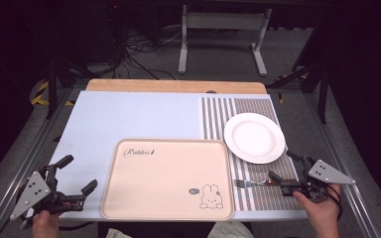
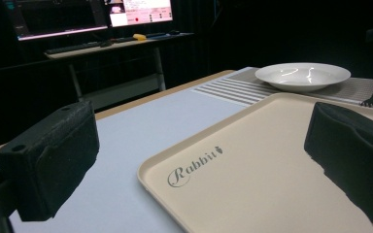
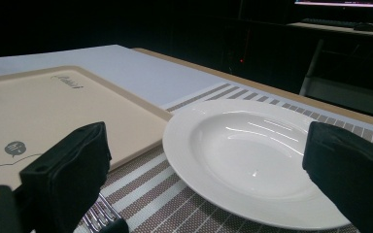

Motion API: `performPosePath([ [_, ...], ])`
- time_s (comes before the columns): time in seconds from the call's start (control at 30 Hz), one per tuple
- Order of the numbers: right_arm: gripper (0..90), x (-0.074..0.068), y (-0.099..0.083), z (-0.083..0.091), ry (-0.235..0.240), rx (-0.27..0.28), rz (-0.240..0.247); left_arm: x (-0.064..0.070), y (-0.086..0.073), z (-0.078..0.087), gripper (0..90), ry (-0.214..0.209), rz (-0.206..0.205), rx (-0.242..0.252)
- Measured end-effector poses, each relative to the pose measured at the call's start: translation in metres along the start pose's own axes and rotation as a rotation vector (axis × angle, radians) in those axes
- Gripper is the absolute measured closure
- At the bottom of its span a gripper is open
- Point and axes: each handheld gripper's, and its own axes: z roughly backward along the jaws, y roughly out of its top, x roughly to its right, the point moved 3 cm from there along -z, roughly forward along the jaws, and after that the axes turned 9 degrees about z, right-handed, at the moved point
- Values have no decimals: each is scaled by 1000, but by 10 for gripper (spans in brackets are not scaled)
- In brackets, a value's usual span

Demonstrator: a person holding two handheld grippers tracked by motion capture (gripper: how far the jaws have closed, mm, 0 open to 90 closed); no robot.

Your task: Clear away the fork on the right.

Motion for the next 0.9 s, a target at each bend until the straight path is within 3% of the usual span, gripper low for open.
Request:
performPosePath([
  [0.73, 39, 1, 1, -1, 14, 3, -15, 0, 0, 0, 2, -1, -1, -5],
  [0.9, 37, 6, 12, -8, 41, -21, -18, 0, 0, 0, 2, 0, 3, -4],
])
